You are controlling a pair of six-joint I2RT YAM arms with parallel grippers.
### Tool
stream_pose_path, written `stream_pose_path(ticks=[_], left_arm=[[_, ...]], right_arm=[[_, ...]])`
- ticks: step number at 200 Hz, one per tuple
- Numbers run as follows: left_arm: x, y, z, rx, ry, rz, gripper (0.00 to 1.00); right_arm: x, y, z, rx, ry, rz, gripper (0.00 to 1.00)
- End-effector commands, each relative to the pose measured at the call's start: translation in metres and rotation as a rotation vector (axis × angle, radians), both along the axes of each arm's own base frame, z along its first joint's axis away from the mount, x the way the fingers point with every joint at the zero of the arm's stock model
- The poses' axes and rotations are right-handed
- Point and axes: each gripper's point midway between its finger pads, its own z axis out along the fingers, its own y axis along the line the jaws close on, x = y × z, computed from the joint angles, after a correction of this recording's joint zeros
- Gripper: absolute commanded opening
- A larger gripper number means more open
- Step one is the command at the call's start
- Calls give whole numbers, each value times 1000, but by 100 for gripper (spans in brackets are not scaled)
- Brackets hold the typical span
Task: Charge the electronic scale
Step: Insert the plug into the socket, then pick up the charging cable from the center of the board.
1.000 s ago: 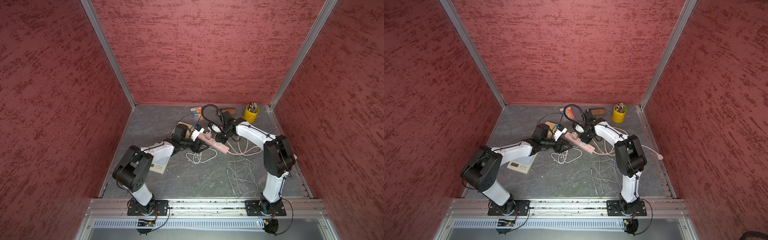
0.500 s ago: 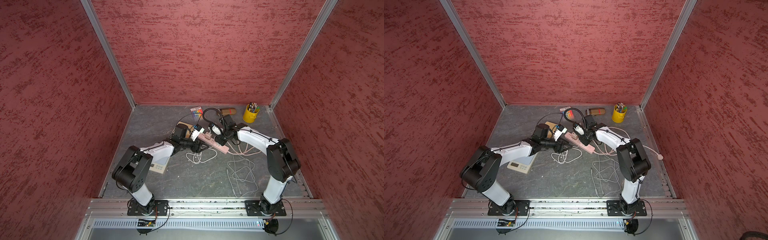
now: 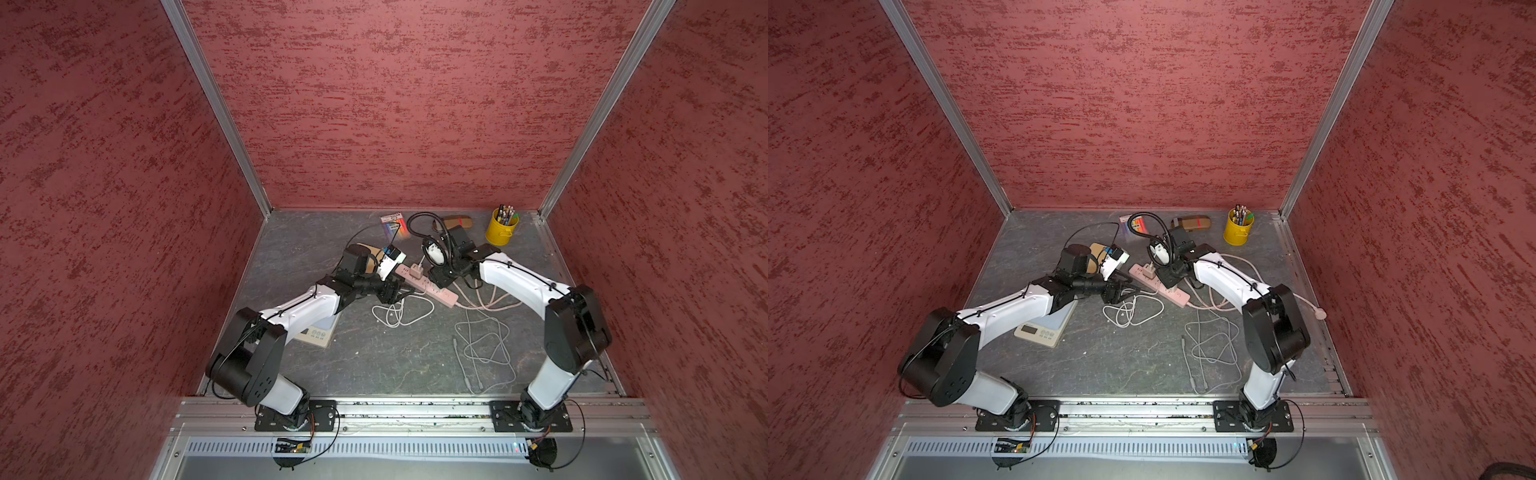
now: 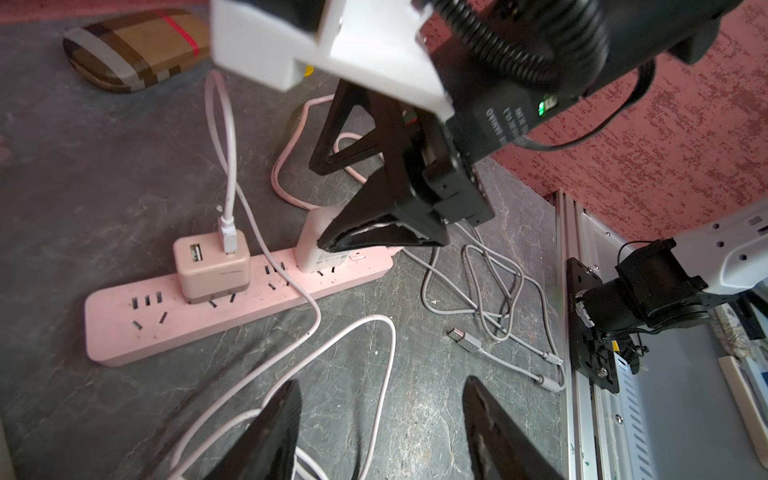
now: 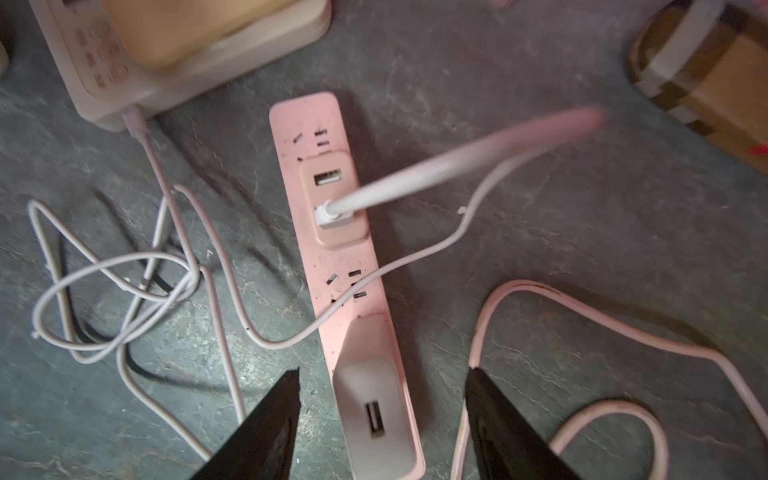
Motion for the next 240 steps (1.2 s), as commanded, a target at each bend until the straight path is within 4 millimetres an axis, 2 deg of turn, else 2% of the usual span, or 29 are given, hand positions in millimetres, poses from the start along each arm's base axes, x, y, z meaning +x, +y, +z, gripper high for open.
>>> stream_pose_path(ticks=[1, 19, 24, 41, 62, 81, 103, 120, 158, 185, 217, 228, 240], left_arm=[[-17, -2, -5, 60, -67, -57, 63], [-37, -16, -7, 95, -152, -168, 63], [-44, -21, -8, 105, -174, -207, 63], [-69, -38, -16, 148, -271, -369, 64], [-110, -58, -42, 250, -469, -670, 67], [-127, -73, -76, 389, -562, -884, 67], [-133, -96, -94, 458, -583, -1021, 65], [-141, -113, -107, 479, -613, -1088, 63], [-140, -131, -139, 546, -594, -1132, 59], [-128, -133, -153, 606, -573, -1128, 57], [-118, -128, -157, 637, -555, -1115, 56], [-115, -128, -156, 642, -537, -1114, 52], [-112, -126, -154, 644, -510, -1109, 41]], right_arm=[[4, -9, 50, 94, -125, -134, 68], [1, -31, 70, 146, -209, -287, 73], [-3, -37, 81, 176, -241, -326, 74], [-15, -57, 88, 248, -290, -452, 77], [-30, -87, 83, 321, -319, -645, 77], [-44, -114, 67, 362, -281, -816, 73], [-57, -118, 47, 391, -191, -858, 79], [-64, -114, 35, 408, -134, -845, 83], [-83, -116, 19, 409, -80, -835, 85], [-92, -116, 26, 434, -86, -807, 85], [-93, -115, 26, 454, -105, -786, 83], [-93, -117, 23, 443, -101, -797, 83], [-94, -117, 20, 441, -90, -804, 83]])
